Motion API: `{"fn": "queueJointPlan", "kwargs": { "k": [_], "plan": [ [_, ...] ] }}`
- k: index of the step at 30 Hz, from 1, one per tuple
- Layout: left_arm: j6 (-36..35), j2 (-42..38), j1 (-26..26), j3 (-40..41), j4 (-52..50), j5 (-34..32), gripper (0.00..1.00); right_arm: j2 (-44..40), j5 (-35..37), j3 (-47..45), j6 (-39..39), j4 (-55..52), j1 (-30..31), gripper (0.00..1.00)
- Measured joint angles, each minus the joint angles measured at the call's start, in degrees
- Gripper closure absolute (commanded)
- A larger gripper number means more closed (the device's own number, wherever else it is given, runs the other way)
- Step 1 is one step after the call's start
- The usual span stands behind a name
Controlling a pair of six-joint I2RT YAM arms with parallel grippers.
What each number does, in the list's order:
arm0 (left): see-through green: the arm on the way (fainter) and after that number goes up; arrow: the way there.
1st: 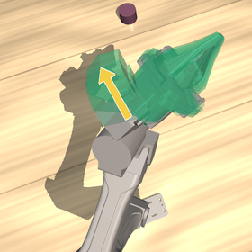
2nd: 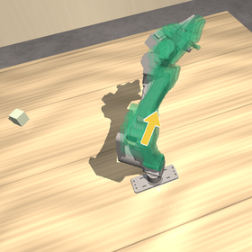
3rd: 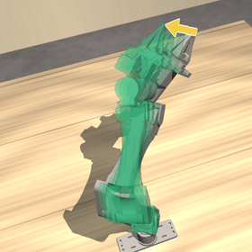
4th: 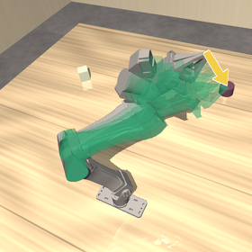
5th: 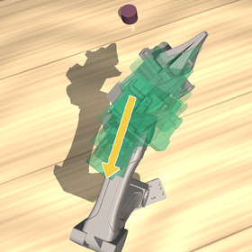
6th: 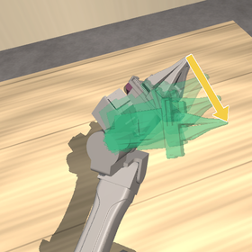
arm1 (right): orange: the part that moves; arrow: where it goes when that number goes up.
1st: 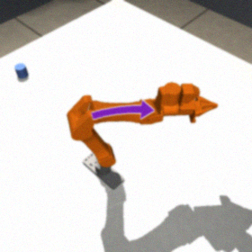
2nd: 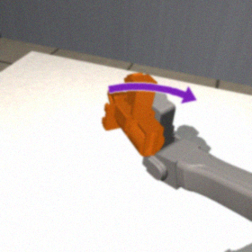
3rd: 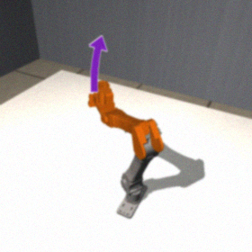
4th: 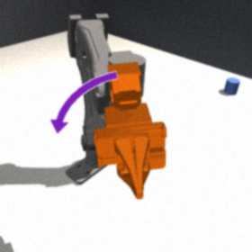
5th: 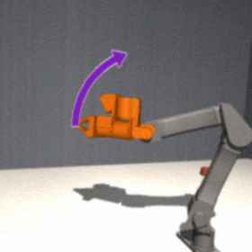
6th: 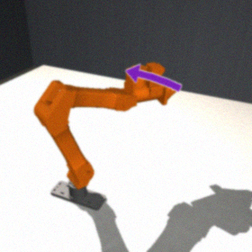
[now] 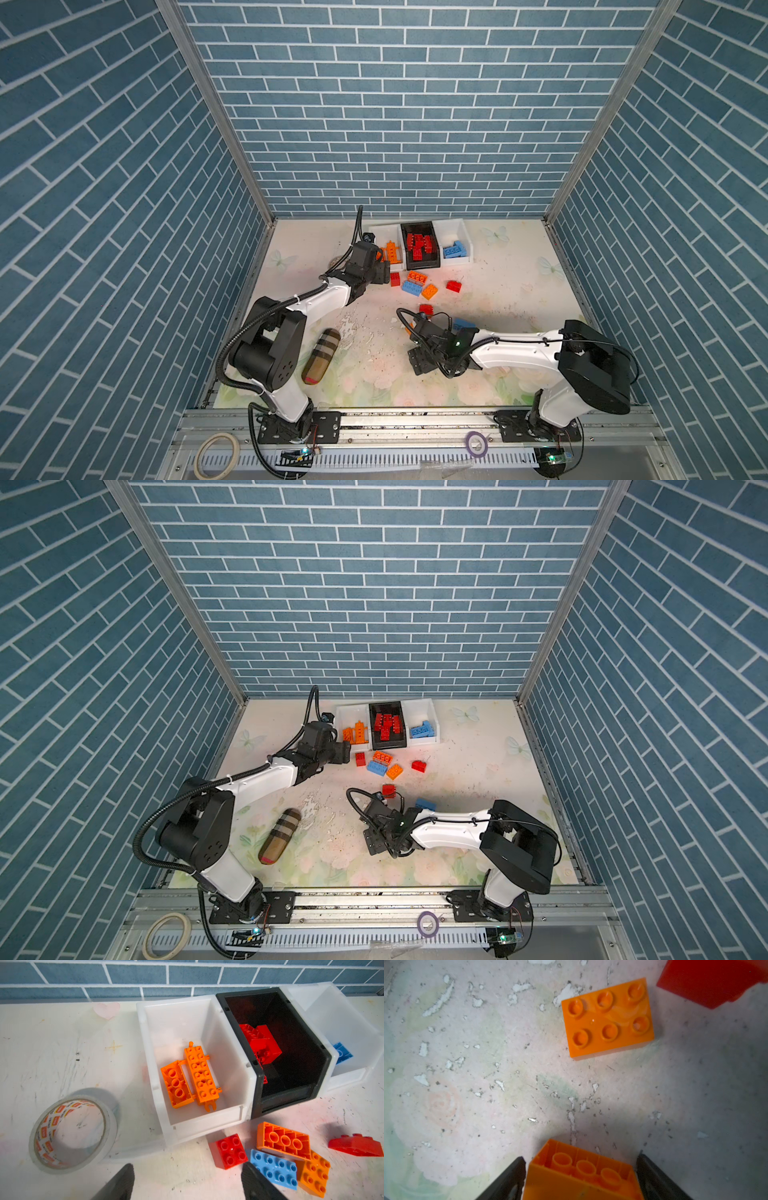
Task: Sort the legos into containers by color
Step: Pick up the lego from the bottom-center of the table.
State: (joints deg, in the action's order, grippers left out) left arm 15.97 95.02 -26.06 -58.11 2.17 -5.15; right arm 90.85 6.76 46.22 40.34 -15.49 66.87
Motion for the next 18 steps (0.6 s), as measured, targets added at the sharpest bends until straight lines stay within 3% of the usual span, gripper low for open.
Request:
{"fn": "queueJointPlan", "kwargs": {
  "k": [4, 8, 18],
  "plan": [
    [0.28, -1.33, 0.0, 2.08, 0.22, -0.11, 0.17, 0.04, 0.57, 0.46, -0.02, -1.03, 0.0, 0.23],
    [0.35, -1.6, 0.0, 2.91, 0.31, -0.13, 0.17, 0.26, 1.46, 1.33, 0.42, -2.49, 0.0, 0.34],
    [0.81, -4.35, 0.0, 6.58, 0.33, 0.79, 0.17, 1.01, 4.31, 3.48, 1.36, -4.76, -0.5, 0.4]
  ]
}}
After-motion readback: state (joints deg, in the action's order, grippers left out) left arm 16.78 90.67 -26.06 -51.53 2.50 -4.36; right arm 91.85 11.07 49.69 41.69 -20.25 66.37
